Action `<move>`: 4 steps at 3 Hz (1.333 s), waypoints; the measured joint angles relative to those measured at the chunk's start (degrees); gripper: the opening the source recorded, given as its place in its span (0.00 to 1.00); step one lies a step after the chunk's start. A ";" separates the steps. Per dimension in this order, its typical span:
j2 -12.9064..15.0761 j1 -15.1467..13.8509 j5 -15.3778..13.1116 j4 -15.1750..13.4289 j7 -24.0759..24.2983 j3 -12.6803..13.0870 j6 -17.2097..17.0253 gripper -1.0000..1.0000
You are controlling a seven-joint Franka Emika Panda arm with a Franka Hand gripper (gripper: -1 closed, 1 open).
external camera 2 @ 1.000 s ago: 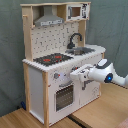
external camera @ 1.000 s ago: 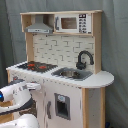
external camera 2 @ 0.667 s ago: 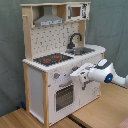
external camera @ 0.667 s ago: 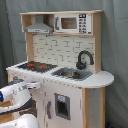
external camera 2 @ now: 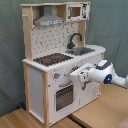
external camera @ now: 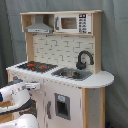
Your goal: Play with the kitchen
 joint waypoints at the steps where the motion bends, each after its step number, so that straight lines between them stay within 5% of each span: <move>1: 0.07 0.47 0.00 -0.06 1.78 0.00 -1.09 1.00; 3: 0.78 0.64 0.00 -0.06 13.70 0.00 -1.22 1.00; 4: 0.78 3.79 -0.01 -1.54 16.97 2.63 -3.08 1.00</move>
